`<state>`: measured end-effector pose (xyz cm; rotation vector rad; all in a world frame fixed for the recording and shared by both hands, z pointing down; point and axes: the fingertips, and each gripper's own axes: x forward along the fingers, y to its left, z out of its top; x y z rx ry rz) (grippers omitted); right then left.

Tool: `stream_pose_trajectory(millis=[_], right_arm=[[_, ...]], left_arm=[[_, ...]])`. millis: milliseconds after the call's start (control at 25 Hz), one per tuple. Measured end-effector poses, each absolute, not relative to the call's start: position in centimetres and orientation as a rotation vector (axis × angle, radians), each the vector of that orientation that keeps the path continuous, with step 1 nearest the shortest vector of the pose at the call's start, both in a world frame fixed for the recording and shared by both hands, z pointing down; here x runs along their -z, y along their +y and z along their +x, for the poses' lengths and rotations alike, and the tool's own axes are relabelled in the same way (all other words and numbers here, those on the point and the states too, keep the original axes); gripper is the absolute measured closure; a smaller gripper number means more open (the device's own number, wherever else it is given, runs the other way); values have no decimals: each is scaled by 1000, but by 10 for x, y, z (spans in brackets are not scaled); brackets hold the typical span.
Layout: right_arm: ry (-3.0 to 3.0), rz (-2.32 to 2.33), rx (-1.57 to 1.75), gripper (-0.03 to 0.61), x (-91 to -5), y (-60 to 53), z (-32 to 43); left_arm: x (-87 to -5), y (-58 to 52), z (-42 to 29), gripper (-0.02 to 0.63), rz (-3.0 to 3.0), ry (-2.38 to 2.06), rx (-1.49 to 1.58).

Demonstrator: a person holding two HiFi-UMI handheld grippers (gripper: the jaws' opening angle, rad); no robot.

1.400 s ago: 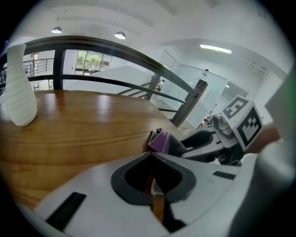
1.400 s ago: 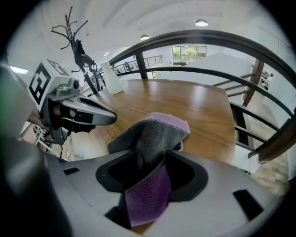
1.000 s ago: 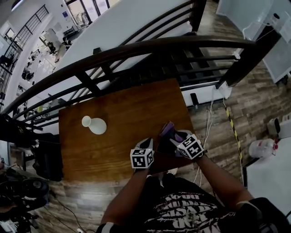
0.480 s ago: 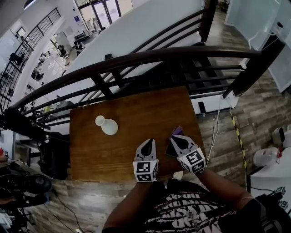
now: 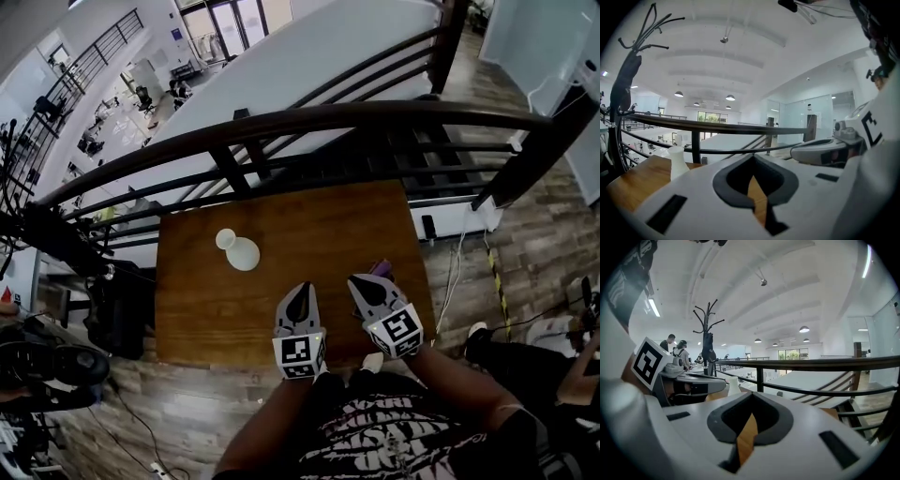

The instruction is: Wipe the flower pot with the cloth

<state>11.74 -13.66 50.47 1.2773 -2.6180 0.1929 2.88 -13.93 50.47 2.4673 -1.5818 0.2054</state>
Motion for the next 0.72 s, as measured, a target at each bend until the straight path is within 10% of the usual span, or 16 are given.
stream_pose_trajectory(millis=[720], right_arm=[[-2595,1255,-214,580,-508,-129,104]], left_arm=[[-507,-131,23,615,2484,-1534,-238]])
